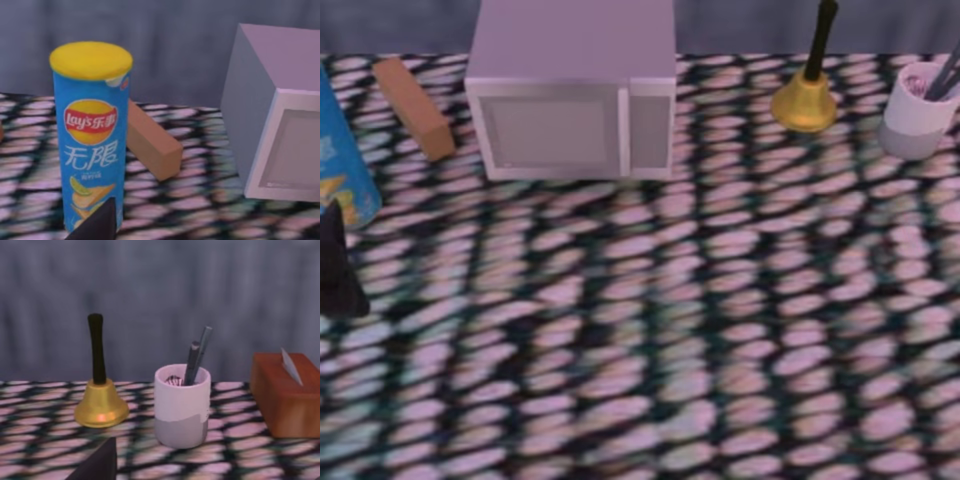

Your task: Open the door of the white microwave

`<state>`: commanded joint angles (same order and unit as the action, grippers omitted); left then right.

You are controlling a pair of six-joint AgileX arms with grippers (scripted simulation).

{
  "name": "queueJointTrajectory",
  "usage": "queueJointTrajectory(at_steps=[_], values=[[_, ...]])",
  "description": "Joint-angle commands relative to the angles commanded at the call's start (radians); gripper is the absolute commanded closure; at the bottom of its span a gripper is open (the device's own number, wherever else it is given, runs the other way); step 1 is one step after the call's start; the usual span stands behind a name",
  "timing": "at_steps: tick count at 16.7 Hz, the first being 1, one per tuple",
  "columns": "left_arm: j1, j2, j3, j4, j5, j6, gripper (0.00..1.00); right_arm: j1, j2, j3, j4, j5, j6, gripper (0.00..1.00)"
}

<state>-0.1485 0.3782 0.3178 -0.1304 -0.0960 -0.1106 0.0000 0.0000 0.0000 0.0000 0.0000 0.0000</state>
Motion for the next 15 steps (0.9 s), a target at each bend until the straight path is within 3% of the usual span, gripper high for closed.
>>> queueJointTrajectory(at_steps=[10,15], values=[[-0.331,1.033,0.785,-0.220,-0.199,-0.298,0.00,0.000,0.000,0.000,0.000,0.000,0.000,0.00],[-0.460,1.418,1.066,-0.325,-0.276,-0.407,0.00,0.000,0.000,0.000,0.000,0.000,0.000,0.00]])
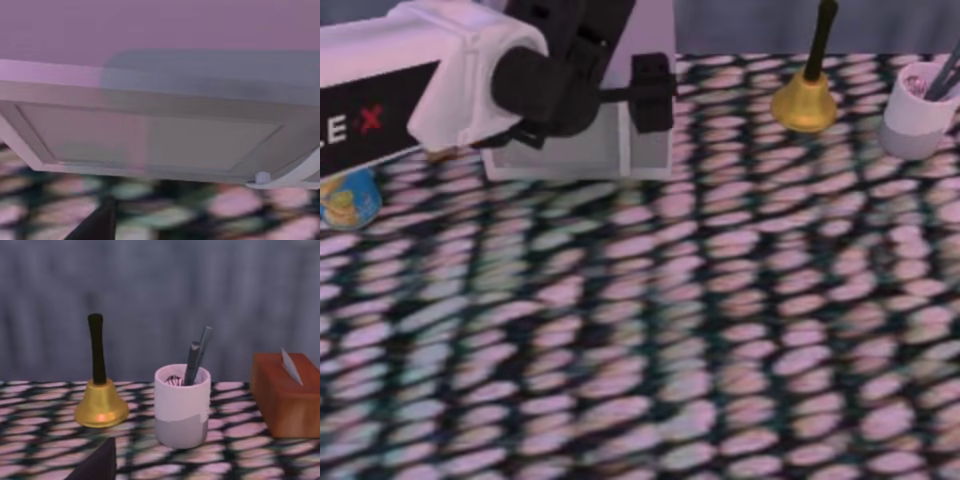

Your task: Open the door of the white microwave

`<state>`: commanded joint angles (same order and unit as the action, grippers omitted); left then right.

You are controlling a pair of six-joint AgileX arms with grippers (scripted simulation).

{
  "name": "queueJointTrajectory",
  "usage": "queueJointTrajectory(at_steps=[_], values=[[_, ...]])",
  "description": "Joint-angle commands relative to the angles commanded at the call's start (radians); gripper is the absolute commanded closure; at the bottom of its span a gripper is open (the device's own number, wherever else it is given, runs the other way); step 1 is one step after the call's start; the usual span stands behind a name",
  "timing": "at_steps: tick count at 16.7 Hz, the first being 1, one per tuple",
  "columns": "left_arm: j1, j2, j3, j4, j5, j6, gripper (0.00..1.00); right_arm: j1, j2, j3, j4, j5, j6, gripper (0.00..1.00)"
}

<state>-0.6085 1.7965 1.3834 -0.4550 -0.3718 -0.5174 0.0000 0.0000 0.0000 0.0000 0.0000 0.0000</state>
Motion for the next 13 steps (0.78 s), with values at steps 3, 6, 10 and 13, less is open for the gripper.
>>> queueJointTrajectory(at_steps=[3,6,10,13], values=[[-0.045,0.122,0.091,-0.045,-0.027,-0.035,0.00,0.000,0.000,0.000,0.000,0.000,0.000,0.00],[-0.057,0.153,0.115,-0.058,-0.034,-0.044,0.00,0.000,0.000,0.000,0.000,0.000,0.000,0.00],[-0.052,0.151,0.111,-0.057,-0.032,-0.042,0.00,0.000,0.000,0.000,0.000,0.000,0.000,0.00],[-0.041,0.193,0.131,-0.023,-0.025,-0.028,0.00,0.000,0.000,0.000,0.000,0.000,0.000,0.00]])
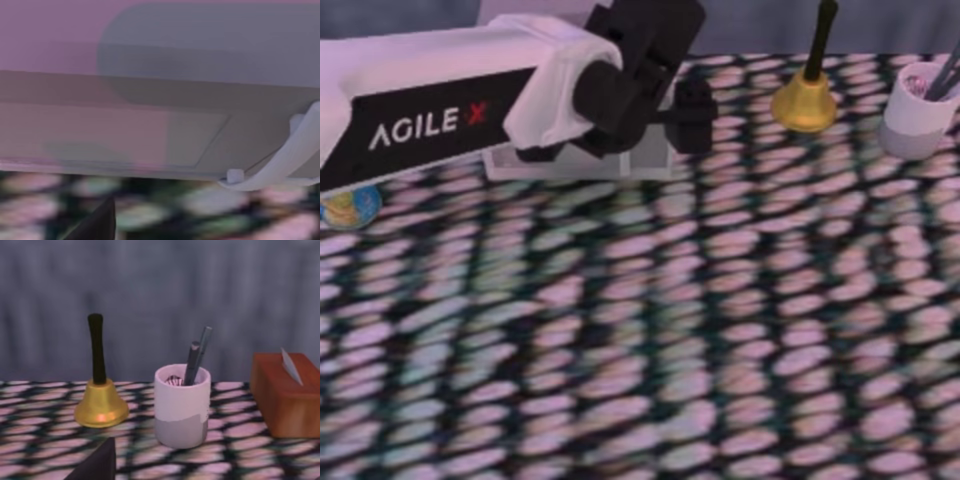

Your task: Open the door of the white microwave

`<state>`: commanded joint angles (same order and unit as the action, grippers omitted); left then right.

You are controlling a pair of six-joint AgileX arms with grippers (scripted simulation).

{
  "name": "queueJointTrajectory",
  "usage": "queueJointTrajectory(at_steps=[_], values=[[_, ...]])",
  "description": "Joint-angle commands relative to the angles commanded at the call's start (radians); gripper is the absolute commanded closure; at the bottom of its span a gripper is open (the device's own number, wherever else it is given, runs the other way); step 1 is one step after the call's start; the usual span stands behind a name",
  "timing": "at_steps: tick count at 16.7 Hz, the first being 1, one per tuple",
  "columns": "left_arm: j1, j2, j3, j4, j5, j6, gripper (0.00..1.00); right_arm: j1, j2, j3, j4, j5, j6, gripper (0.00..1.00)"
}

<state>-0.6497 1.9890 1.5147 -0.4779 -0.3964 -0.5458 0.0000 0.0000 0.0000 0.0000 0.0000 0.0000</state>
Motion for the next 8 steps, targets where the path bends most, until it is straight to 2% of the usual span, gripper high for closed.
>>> queueJointTrajectory(at_steps=[5,8], values=[[0.049,0.171,0.059,0.118,0.031,0.044,0.00,0.000,0.000,0.000,0.000,0.000,0.000,0.00],[0.054,0.181,0.064,0.128,0.034,0.049,0.00,0.000,0.000,0.000,0.000,0.000,0.000,0.00]])
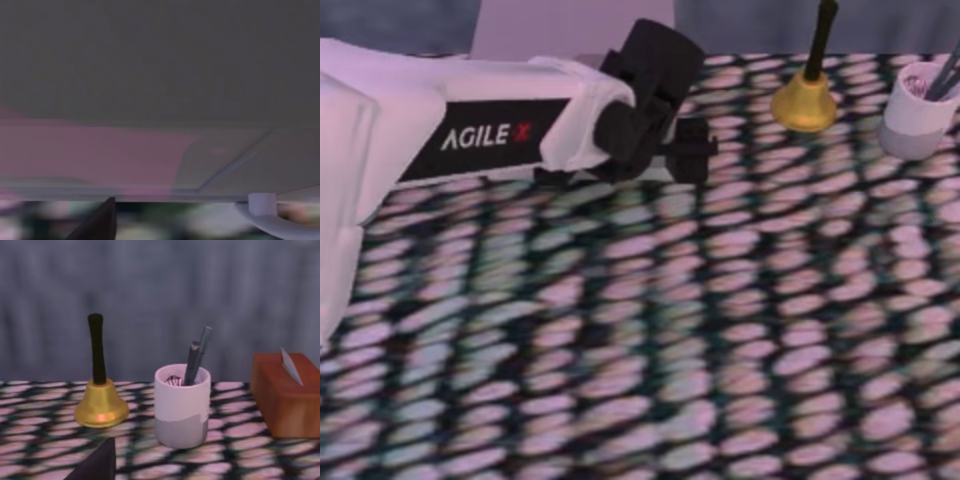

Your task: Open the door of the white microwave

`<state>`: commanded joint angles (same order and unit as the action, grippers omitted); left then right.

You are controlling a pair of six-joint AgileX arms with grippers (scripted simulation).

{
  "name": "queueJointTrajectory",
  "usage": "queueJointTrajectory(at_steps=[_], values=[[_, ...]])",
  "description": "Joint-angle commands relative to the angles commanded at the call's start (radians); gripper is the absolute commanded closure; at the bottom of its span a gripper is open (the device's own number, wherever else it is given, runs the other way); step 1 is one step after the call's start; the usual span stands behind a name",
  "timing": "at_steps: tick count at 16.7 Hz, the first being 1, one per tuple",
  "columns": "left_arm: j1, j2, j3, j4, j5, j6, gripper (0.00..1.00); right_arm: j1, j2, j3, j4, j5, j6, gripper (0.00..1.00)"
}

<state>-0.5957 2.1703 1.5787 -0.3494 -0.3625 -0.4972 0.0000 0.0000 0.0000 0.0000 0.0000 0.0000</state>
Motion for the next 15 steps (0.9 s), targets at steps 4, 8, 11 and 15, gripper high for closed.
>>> queueJointTrajectory(at_steps=[4,8,11,15], values=[[0.000,0.000,0.000,0.000,0.000,0.000,0.23,0.000,0.000,0.000,0.000,0.000,0.000,0.00],[0.000,0.000,0.000,0.000,0.000,0.000,0.53,0.000,0.000,0.000,0.000,0.000,0.000,0.00],[0.000,0.000,0.000,0.000,0.000,0.000,0.75,0.000,0.000,0.000,0.000,0.000,0.000,0.00],[0.000,0.000,0.000,0.000,0.000,0.000,1.00,0.000,0.000,0.000,0.000,0.000,0.000,0.00]])
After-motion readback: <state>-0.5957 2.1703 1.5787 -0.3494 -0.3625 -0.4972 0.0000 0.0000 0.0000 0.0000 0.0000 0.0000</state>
